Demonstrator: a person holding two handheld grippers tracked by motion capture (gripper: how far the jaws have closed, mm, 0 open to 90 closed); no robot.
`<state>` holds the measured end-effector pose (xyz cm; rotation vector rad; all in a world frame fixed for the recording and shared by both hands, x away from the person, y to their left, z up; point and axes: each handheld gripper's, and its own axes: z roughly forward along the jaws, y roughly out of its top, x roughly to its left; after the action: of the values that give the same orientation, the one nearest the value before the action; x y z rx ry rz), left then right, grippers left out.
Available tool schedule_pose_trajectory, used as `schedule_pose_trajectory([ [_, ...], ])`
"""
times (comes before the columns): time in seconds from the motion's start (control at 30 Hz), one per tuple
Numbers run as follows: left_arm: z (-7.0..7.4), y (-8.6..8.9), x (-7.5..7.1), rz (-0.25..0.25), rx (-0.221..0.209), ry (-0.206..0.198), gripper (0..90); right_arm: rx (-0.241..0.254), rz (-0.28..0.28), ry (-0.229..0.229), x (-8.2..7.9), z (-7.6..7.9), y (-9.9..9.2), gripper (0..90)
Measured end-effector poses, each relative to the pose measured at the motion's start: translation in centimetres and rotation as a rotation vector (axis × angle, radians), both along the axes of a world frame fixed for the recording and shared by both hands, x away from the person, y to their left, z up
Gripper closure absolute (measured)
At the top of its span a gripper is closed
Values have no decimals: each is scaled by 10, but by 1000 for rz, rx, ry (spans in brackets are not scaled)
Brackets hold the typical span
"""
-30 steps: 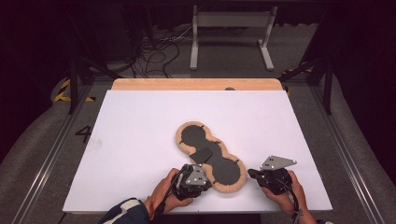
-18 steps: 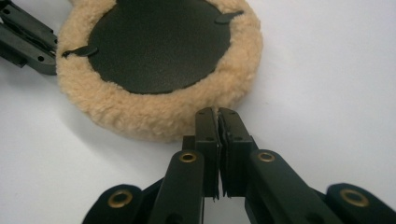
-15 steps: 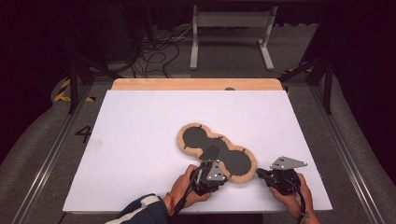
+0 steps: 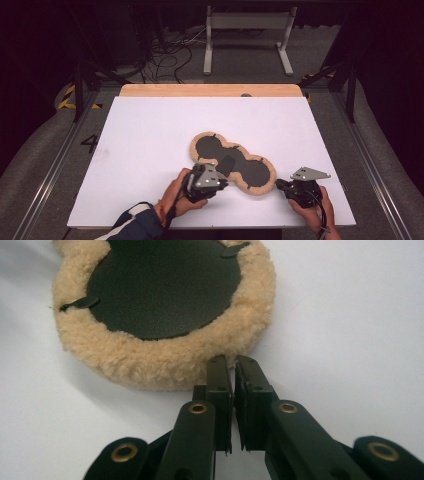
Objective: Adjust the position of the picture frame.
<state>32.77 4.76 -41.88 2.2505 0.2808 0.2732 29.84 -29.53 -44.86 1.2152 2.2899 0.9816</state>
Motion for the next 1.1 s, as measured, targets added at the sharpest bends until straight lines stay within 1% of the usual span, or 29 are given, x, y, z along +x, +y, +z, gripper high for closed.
schedule_pose_trajectory([
  [0.03,0,0,0,0,0,0,848,0,0,0,0,0,0,854],
  [0.07,3,10,3,18,-3,-9,848,1,-3,-1,0,0,0,851],
  [0.13,8,31,13,75,-17,-18,838,9,-13,1,0,0,0,841],
  [0.2,8,51,29,154,-16,-30,818,10,-26,3,1,-1,1,830],
  [0.23,7,61,40,200,-20,-31,820,8,-30,2,1,0,1,830],
  [0.27,6,67,48,229,-34,-14,822,9,-34,3,0,0,2,830],
  [0.3,4,76,63,259,-42,11,827,11,-37,3,0,0,2,829],
  [0.33,2,81,73,289,-38,18,827,17,-41,2,1,0,2,830],
  [0.37,0,86,83,317,-46,40,828,20,-49,5,2,0,1,832],
  [0.4,-3,89,93,334,-57,65,834,24,-57,9,3,-1,1,835],
  [0.43,-5,90,99,347,-61,77,836,27,-65,11,5,-2,1,839],
  [0.47,-8,91,109,366,-61,87,841,30,-73,13,6,-2,1,842],
  [0.53,-12,89,123,380,-75,125,846,23,-85,17,8,-4,2,850],
  [0.6,-16,83,132,392,-53,118,845,22,-99,15,9,-5,3,851],
  [0.63,-18,79,137,398,-42,130,841,16,-101,13,8,-5,4,848],
  [0.67,-20,75,142,406,-39,136,838,8,-101,10,8,-4,4,842],
  [0.7,-21,73,146,410,-31,134,837,3,-98,12,7,-4,3,842],
  [0.73,-22,70,150,423,-30,127,834,7,-97,11,5,-3,3,842],
  [0.77,-23,68,152,426,-20,131,833,13,-94,13,3,-3,2,844],
  [0.8,-26,65,156,432,-5,138,831,13,-89,11,2,-2,2,848],
  [0.87,-31,62,161,449,19,136,826,26,-75,15,-2,-2,1,850],
  [0.9,-35,60,164,454,35,147,822,28,-72,18,-2,-2,1,849],
  [0.97,-37,59,166,461,41,152,820,31,-71,20,-3,-2,2,850],
  [1.03,-39,58,167,460,33,161,810,28,-70,23,-2,-4,4,852],
  [1.1,-39,56,168,440,32,165,798,34,-75,27,-2,-5,5,854],
])
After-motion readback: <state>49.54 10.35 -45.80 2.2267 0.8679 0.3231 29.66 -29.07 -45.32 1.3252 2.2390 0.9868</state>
